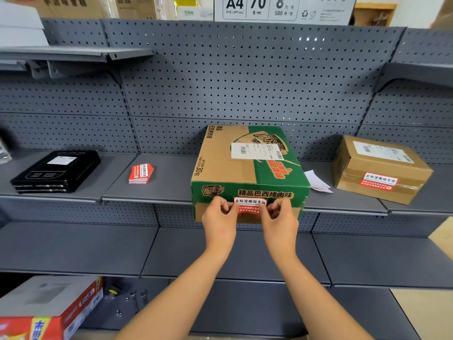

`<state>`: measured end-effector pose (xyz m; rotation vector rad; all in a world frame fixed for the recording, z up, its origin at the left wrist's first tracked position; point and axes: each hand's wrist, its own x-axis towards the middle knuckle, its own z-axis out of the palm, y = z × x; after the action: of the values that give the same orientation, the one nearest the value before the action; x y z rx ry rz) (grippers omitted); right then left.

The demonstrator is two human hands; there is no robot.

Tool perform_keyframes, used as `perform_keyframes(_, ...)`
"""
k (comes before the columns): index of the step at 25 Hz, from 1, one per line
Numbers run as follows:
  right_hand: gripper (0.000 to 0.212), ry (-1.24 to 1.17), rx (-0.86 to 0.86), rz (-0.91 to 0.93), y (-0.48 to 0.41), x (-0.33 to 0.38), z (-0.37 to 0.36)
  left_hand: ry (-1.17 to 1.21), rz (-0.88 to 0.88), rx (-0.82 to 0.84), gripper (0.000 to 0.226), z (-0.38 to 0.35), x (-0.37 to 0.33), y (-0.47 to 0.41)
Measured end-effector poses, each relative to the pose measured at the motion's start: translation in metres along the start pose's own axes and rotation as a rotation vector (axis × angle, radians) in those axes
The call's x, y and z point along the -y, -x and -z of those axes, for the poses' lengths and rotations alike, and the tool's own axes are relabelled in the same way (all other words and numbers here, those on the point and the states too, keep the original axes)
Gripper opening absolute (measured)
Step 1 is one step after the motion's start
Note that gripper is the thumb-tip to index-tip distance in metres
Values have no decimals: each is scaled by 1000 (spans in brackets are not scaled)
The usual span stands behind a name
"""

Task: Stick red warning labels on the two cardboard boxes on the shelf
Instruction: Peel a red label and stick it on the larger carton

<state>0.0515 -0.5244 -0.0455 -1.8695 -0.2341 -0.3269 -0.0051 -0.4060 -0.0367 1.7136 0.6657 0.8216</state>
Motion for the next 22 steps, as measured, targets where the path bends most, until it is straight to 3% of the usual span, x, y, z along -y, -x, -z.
perform_keyframes(6, 30, 100, -15, 29, -1, -3, -3, -7, 1, -10, 40, -3, -1, 1)
perform_keyframes(10, 34, 321, -74, 173, -3, -2, -2, -40, -25, -10, 34, -4, 0, 1)
perform_keyframes(17, 46, 473, -141, 246, -10, -12, 13, -297, -177, 16, 38, 8, -5, -1)
perform_keyframes(20, 45, 462, -227, 455, -18, -14, 25, -499, -461, -37, 40, 25, 4, -8)
perform_keyframes(22, 60, 556, -207, 611, -27, -14, 31, -710, -653, -74, 65, 35, 12, -21)
